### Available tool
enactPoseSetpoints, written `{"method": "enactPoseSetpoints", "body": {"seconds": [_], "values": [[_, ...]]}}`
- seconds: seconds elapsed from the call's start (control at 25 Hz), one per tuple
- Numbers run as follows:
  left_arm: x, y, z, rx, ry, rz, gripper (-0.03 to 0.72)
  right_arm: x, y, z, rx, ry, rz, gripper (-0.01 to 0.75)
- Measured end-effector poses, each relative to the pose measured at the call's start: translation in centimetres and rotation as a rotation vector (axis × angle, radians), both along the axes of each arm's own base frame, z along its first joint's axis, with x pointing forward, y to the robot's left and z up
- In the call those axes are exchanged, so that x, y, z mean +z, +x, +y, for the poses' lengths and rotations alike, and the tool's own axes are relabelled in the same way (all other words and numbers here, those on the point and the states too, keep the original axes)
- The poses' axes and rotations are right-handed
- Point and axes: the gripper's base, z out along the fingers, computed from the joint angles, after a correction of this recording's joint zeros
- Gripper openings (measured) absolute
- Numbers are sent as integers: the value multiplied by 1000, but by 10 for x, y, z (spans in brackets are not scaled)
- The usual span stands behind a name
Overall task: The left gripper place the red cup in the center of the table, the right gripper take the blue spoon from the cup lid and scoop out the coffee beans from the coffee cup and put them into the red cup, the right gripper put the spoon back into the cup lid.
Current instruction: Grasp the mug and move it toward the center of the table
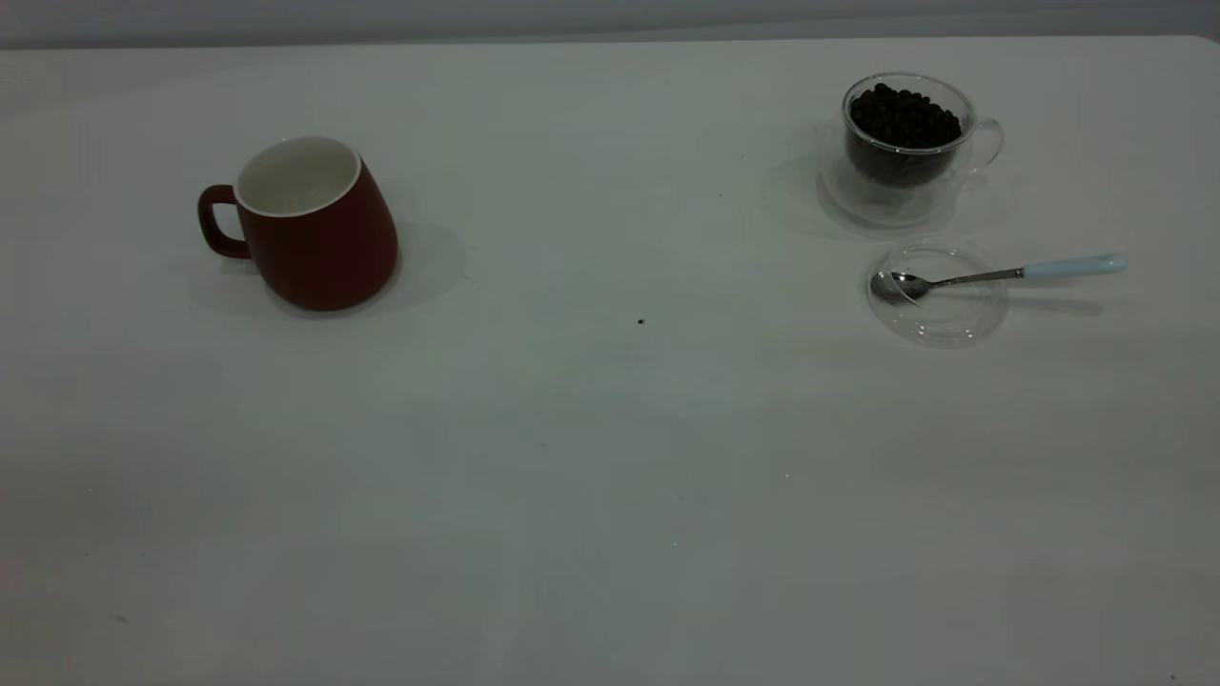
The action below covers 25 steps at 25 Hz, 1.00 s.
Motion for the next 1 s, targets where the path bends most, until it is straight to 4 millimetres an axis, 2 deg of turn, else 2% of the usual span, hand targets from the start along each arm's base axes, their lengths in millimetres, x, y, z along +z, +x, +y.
{"method": "enactPoseSetpoints", "body": {"seconds": [1.0], "values": [[0,0,1,26,-9,3,587,0,0,0,0,0,0,550]]}}
